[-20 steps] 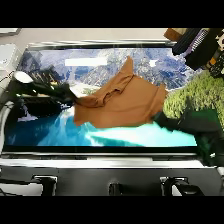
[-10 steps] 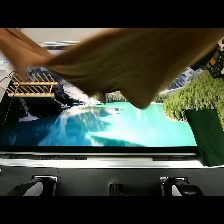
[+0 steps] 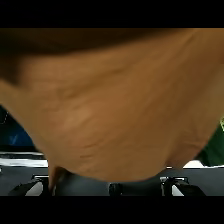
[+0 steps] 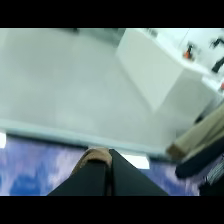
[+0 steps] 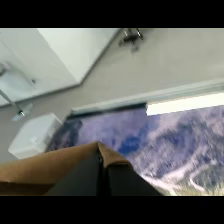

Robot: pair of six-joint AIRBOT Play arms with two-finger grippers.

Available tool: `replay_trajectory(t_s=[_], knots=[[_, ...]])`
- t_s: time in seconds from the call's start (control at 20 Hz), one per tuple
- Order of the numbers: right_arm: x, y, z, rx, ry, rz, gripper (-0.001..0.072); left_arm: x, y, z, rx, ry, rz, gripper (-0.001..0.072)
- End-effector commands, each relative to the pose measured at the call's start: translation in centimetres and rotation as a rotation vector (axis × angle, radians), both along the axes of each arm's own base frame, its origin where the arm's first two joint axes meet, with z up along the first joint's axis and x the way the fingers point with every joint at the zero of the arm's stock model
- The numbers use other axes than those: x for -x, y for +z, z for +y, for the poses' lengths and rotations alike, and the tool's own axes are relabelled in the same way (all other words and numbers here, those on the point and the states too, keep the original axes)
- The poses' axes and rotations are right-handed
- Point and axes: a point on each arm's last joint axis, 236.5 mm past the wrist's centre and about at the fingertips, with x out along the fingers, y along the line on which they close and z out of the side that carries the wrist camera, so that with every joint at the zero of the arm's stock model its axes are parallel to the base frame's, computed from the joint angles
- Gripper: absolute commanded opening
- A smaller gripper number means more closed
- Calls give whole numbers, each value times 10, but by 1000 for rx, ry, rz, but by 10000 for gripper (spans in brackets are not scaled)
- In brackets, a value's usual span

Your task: Fold the clothes and pants, and hang the long-sleeved shirts on hangers.

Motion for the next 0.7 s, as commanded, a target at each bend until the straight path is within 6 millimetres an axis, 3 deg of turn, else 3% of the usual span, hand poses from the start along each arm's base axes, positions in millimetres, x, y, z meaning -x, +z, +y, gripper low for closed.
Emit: replay_trajectory(t_s=[0.0, 0.1, 0.2, 0.35, 0.45, 0.55, 0.6, 0.65], knots=[[-79, -141, -5, 73, 44, 406, 32, -82, -144, -21, -10, -81, 339, 14], [-127, -226, -6, 113, 47, 562, 32, -128, -243, -37, -51, -92, 515, 13], [-167, -305, -5, 129, 27, 676, 32, -162, -334, -51, -92, -98, 654, 13], [-214, -408, -5, 109, -21, 796, 32, -194, -439, -61, -39, -67, 785, 14], [-232, -457, -7, 54, -70, 852, 33, -201, -483, -65, 33, -50, 847, 14], [-241, -489, -4, 3, -92, 891, 33, -202, -504, -70, 75, -57, 886, 19], [-242, -500, -1, -21, -93, 912, 44, -201, -509, -73, 86, -62, 898, 75], [-241, -506, 0, -31, -92, 925, 102, -198, -510, -75, 71, -86, 902, 218]])
